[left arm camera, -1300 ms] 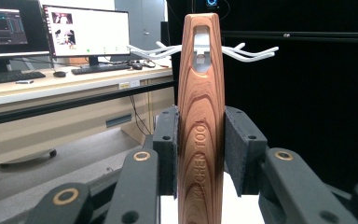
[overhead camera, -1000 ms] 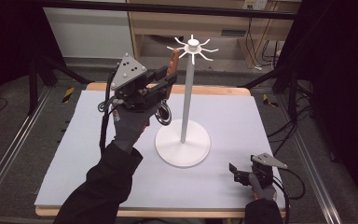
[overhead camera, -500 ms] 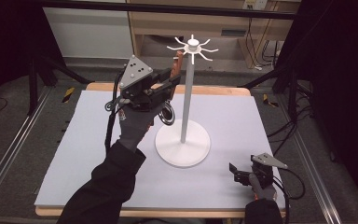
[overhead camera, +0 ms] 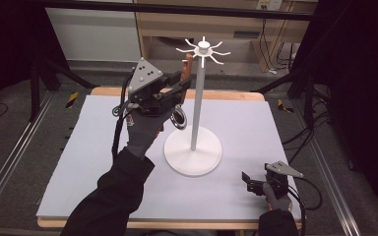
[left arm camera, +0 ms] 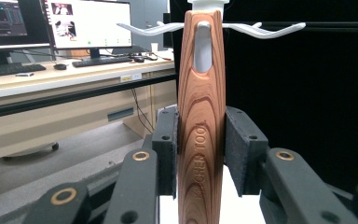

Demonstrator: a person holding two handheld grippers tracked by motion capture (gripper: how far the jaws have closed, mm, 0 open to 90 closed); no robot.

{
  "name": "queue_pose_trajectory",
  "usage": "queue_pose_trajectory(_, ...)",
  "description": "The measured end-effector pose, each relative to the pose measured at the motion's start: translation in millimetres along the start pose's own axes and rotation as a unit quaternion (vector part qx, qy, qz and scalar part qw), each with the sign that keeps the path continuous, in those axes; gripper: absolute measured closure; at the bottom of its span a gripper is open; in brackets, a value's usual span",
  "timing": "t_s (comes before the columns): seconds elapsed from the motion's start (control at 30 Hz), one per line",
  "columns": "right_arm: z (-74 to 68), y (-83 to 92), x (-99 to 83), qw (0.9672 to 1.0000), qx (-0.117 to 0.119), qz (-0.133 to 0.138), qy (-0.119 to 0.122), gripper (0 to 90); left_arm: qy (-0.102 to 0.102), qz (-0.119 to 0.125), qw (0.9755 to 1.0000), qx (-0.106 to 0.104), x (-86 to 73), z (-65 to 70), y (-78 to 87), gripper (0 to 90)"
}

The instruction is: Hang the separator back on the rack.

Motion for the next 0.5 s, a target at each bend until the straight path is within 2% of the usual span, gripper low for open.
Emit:
queue_pose_trajectory(0.1, 0.0, -0.3, -0.1, 1.0, 0.0, -0.001, 0.002, 3.7, 0.001, -0.001, 1.0, -0.001, -0.5, -0.1, -0.6, 66.2)
queue_pose_trajectory(0.23, 0.1, 0.0, 0.0, 1.0, 0.0, 0.0, 0.001, 3.7, 0.006, 0.01, 0.9999, -0.004, 2.1, -0.5, 2.0, 63.1)
queue_pose_trajectory(0.5, 0.1, -0.2, 0.0, 1.0, -0.001, 0.0, 0.0, 3.7, -0.004, 0.008, 0.9999, -0.009, 4.3, 1.4, 11.9, 57.6)
Point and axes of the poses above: each handheld gripper's, and its own axes: y roughly backward along the jaws, x roughly out of its top, z roughly to its right, the point moved 4 cm from there along -y, roughly forward along the jaws, and after that the axes turned 10 degrees about -x, right-handed, at the moved point
